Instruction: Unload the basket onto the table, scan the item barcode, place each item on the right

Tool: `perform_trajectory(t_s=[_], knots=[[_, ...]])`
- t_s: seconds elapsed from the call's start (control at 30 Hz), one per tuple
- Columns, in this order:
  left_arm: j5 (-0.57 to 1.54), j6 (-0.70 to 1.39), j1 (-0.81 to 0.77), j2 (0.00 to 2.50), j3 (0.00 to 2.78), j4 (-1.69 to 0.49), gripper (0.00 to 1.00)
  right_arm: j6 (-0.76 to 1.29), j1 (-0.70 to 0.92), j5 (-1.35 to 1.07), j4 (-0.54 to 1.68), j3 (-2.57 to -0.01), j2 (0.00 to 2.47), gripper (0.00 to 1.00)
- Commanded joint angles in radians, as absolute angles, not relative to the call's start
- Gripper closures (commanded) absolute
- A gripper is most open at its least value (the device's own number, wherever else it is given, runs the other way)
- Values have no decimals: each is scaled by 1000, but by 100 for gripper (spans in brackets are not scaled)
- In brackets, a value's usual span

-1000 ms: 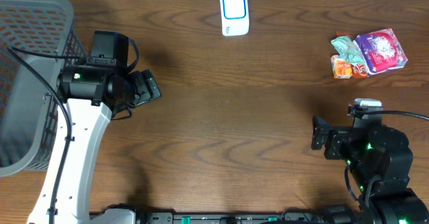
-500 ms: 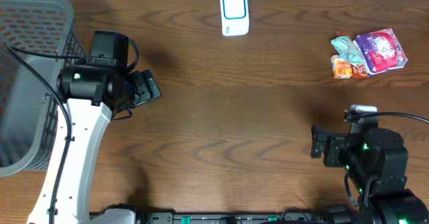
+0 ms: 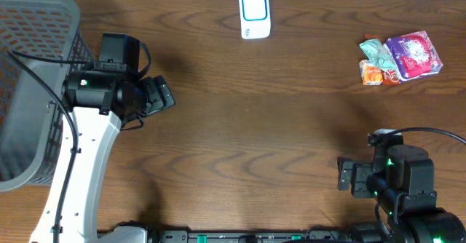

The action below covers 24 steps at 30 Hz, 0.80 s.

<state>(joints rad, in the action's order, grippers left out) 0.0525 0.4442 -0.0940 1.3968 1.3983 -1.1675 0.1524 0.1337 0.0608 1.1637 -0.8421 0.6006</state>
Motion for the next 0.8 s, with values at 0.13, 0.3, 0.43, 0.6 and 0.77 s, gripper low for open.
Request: perform_trajectory(t_s=[0.13, 0.3, 0.43, 0.6, 0.77], knots=[[40, 439, -91, 1391, 1400, -1170, 5, 163, 138, 92, 1180, -841, 597, 1], [40, 439, -91, 1391, 1400, -1170, 5, 163, 138, 92, 1180, -841, 595, 1], [40, 439, -91, 1391, 1400, -1170, 5, 163, 138, 93, 1179, -841, 574, 1], [40, 439, -91, 1391, 1400, -1170, 5, 107, 138, 133, 1145, -829, 496, 1], [40, 439, -91, 1391, 1400, -1170, 5, 17, 138, 129, 980, -750, 399, 1]])
